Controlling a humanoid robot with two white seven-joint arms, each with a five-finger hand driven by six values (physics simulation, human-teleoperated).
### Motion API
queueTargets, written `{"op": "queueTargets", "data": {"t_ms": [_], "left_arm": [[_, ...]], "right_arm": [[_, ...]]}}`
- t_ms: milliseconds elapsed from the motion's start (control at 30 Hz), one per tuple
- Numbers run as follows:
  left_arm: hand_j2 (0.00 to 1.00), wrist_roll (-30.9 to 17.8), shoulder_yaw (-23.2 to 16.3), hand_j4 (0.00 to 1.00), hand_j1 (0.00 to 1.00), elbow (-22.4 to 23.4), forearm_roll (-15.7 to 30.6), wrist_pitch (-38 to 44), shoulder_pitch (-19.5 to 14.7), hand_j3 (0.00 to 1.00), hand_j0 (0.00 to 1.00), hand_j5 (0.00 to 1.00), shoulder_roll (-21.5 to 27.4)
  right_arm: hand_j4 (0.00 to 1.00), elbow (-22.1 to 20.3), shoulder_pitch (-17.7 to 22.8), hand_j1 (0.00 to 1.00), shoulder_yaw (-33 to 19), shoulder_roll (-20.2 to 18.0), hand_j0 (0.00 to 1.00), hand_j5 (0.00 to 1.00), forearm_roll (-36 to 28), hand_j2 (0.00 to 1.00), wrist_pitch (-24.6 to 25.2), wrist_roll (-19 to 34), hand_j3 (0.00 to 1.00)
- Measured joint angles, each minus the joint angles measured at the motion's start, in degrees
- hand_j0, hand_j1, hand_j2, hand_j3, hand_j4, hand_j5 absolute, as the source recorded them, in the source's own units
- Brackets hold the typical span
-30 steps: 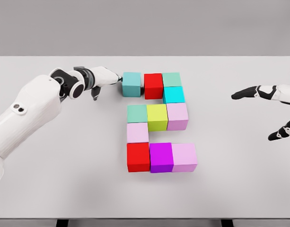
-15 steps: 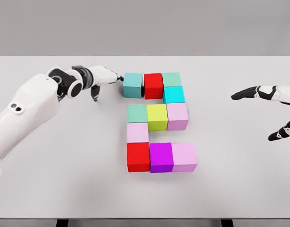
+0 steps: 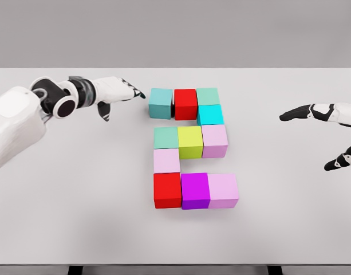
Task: Assemble the squares on the desktop into the number 2
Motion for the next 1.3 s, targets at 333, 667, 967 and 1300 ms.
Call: {"op": "queueTargets", "data": {"t_ms": [333,667,967,1300], "left_arm": [[1.00,0.0,-0.5,1.00,1.00,1.9,-0.1,-0.6,-0.1,1.00,1.00,1.00,0.7],[1.00,0.0,-3.0,1.00,1.00,3.8,-0.5,-0.8,-0.4,1.00,1.00,1.00,0.2],[1.00,0.0,-3.6,1.00,1.00,3.1,-0.6,-0.9,-0.7,1.00,1.00,1.00,-0.5],[1.00,0.0,-3.6,1.00,1.00,3.0,-1.1,-0.9,-0.8,1.00,1.00,1.00,-2.2]], "right_arm": [[1.00,-0.3,0.2,1.00,0.0,0.0,1.00,1.00,-0.1,1.00,0.0,0.0,1.00],[1.00,-0.4,0.1,1.00,0.0,0.0,1.00,1.00,-0.1,1.00,0.0,0.0,1.00],[1.00,-0.4,0.1,1.00,0.0,0.1,1.00,1.00,-0.1,1.00,0.0,0.0,1.00],[1.00,-0.4,0.1,1.00,0.1,0.1,1.00,1.00,-0.1,1.00,0.0,0.0,1.00]]}}
